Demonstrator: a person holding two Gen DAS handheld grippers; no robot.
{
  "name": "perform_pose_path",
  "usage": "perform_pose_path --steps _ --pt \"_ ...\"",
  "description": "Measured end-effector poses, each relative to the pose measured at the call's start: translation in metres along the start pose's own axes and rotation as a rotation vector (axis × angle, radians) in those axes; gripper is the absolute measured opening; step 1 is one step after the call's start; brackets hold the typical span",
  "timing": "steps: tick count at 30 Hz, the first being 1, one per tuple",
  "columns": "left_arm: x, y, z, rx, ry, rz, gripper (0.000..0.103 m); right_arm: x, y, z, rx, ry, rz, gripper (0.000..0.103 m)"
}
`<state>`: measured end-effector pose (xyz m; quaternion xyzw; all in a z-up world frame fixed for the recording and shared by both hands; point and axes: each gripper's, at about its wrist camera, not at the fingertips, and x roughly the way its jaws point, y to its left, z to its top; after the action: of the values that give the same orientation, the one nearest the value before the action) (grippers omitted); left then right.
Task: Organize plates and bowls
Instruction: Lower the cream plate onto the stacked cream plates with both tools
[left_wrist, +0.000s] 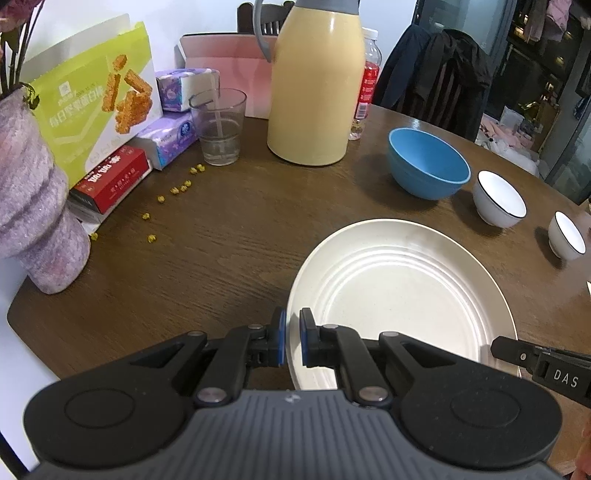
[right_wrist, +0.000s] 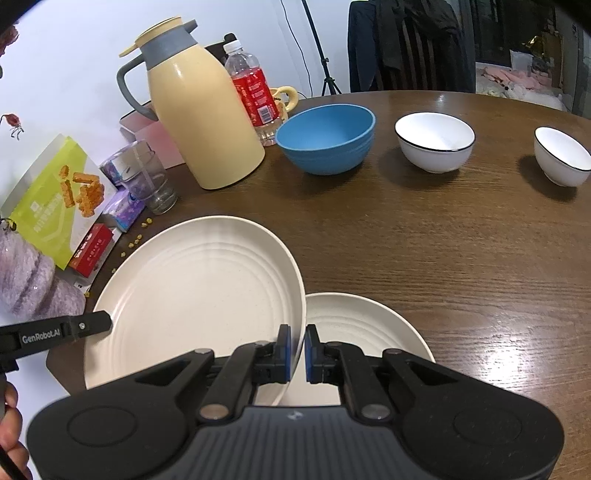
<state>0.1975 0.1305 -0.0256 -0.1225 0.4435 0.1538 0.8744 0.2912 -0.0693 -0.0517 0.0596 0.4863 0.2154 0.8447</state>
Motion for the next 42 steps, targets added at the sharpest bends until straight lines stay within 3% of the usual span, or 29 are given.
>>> perform_pose_path --steps 42 --pt "0.011 -0.057 -0.033 0.100 0.036 -0.081 0.008 -0.025 -0.061 -0.031 0.070 -0.015 -0.082 0.007"
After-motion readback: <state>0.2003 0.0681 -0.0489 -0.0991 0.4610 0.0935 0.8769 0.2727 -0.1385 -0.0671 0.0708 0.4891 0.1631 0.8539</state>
